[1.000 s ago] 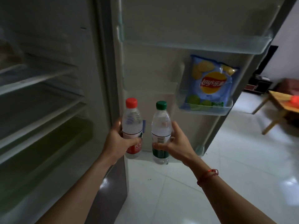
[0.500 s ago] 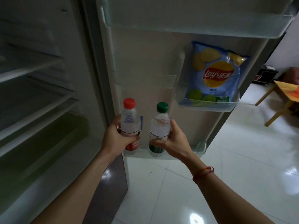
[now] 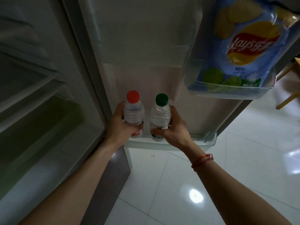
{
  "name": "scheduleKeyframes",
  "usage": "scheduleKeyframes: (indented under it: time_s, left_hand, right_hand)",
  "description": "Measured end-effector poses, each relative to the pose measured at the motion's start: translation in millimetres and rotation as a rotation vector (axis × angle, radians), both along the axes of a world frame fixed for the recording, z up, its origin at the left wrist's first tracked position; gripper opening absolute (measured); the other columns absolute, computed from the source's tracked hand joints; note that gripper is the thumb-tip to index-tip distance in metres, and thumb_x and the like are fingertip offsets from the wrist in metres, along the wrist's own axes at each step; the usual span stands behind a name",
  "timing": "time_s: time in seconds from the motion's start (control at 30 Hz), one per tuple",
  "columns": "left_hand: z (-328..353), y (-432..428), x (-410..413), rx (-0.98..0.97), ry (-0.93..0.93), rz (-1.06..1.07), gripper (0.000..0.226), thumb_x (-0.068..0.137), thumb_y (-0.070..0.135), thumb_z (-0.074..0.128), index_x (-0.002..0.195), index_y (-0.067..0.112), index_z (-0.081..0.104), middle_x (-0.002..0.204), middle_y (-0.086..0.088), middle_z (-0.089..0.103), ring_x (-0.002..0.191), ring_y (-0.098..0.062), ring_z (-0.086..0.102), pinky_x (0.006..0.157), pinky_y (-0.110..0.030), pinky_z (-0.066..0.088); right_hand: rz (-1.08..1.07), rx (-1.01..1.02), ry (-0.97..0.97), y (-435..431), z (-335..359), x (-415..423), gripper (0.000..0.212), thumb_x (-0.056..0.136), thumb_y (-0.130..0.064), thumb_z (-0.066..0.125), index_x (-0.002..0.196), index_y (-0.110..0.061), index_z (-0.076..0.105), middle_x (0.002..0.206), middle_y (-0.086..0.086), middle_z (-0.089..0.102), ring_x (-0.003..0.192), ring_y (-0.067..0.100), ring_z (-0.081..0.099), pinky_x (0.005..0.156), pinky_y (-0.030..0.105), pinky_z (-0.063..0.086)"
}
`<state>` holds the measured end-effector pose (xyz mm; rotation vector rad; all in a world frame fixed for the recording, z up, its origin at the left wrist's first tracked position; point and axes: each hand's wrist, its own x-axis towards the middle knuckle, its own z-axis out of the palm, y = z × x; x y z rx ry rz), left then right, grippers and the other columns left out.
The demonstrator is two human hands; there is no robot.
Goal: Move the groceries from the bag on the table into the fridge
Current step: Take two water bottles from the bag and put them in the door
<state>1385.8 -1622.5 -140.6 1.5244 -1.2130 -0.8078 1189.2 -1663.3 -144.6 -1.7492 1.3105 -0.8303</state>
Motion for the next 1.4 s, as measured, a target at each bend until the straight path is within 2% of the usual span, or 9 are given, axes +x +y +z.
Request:
scheduleKeyframes:
  time_s: [0.1, 0.27, 0.43, 0.53, 0.67, 0.9, 0.97, 1.13, 1.4]
  left_hand:
    - [-12.1, -8.0, -8.1, 0.028, 0.008, -0.014, 0.077, 0.063, 0.004, 0.090, 0.122, 0.036, 0.052, 0.106, 0.015, 0.067, 0.096, 0.005, 0.064, 0.080, -0.017, 0.050]
    - [-34.2, -20.3, -27.7, 0.065, -0.023, -0.033, 0.077, 0.060, 0.014, 0.092, 0.121, 0.041, 0.053, 0.111, 0.015, 0.068, 0.105, -0.007, 0.064, 0.090, -0.036, 0.055]
    - [-42.2, -31.3, -61.6, 0.096, -0.010, -0.073, 0.076, 0.059, 0.015, 0.092, 0.116, 0.045, 0.052, 0.105, 0.021, 0.067, 0.099, 0.002, 0.063, 0.079, -0.021, 0.050]
    - [-47.9, -37.5, -81.6, 0.107, 0.004, -0.115, 0.077, 0.059, 0.012, 0.092, 0.122, 0.035, 0.053, 0.104, 0.015, 0.068, 0.097, -0.001, 0.065, 0.076, -0.018, 0.050]
    - [-55.1, -43.0, -105.0, 0.123, 0.012, -0.159, 0.077, 0.061, 0.011, 0.091, 0.123, 0.037, 0.053, 0.103, 0.018, 0.068, 0.094, 0.004, 0.065, 0.071, -0.009, 0.049]
    - [-64.4, -56.1, -137.1, 0.141, -0.016, -0.201, 0.074, 0.064, 0.012, 0.087, 0.123, 0.039, 0.051, 0.105, 0.014, 0.068, 0.097, -0.004, 0.065, 0.079, -0.023, 0.052]
    - [-66.3, -59.3, -143.5, 0.145, -0.026, -0.202, 0.071, 0.065, 0.010, 0.085, 0.119, 0.041, 0.052, 0.100, 0.014, 0.069, 0.092, -0.002, 0.065, 0.075, -0.022, 0.053]
    - [-74.3, -66.1, -151.5, 0.142, -0.039, -0.202, 0.073, 0.062, 0.011, 0.087, 0.119, 0.042, 0.053, 0.100, 0.018, 0.069, 0.090, 0.001, 0.066, 0.073, -0.017, 0.054]
    - [-77.6, -70.7, -152.4, 0.126, -0.122, -0.216, 0.072, 0.063, 0.015, 0.088, 0.120, 0.038, 0.050, 0.098, 0.018, 0.068, 0.089, 0.007, 0.063, 0.067, -0.003, 0.045]
  right_hand:
    - [-0.021, 0.010, -0.004, -5.8, -8.1, -8.9, 0.075, 0.068, -0.022, 0.089, 0.129, -0.034, 0.046, 0.106, -0.014, 0.065, 0.098, 0.016, 0.067, 0.088, 0.039, 0.059]
    - [-0.056, 0.031, -0.005, -10.8, -20.3, -32.6, 0.076, 0.069, -0.020, 0.088, 0.131, -0.031, 0.046, 0.109, -0.012, 0.066, 0.099, 0.016, 0.067, 0.089, 0.039, 0.059]
    - [-0.109, 0.047, -0.008, -14.3, -27.4, -67.0, 0.076, 0.068, -0.018, 0.090, 0.129, -0.032, 0.047, 0.107, -0.015, 0.065, 0.097, 0.015, 0.067, 0.083, 0.026, 0.056]
    - [-0.141, 0.048, -0.009, -18.1, -33.3, -88.8, 0.077, 0.066, -0.018, 0.091, 0.128, -0.031, 0.048, 0.113, -0.011, 0.065, 0.103, 0.016, 0.066, 0.091, 0.036, 0.057]
    - [-0.173, 0.056, -0.005, -21.7, -39.5, -115.5, 0.075, 0.067, -0.018, 0.092, 0.128, -0.029, 0.049, 0.115, -0.007, 0.065, 0.106, 0.019, 0.065, 0.095, 0.041, 0.057]
    - [-0.210, 0.068, 0.013, -32.6, -52.0, -139.6, 0.073, 0.067, -0.019, 0.092, 0.124, -0.031, 0.047, 0.111, -0.011, 0.062, 0.103, 0.016, 0.063, 0.088, 0.029, 0.053]
    - [-0.217, 0.077, 0.012, -34.8, -55.1, -142.7, 0.073, 0.068, -0.019, 0.092, 0.124, -0.032, 0.046, 0.111, -0.011, 0.061, 0.102, 0.015, 0.061, 0.084, 0.023, 0.049]
    - [-0.228, 0.092, 0.033, -39.4, -64.4, -147.7, 0.072, 0.069, -0.019, 0.091, 0.123, -0.031, 0.045, 0.111, -0.011, 0.060, 0.103, 0.016, 0.060, 0.088, 0.027, 0.051]
    - [-0.233, 0.134, 0.045, -43.3, -66.1, -147.6, 0.072, 0.070, -0.015, 0.091, 0.127, -0.021, 0.047, 0.109, -0.008, 0.058, 0.098, 0.015, 0.058, 0.072, 0.006, 0.041]
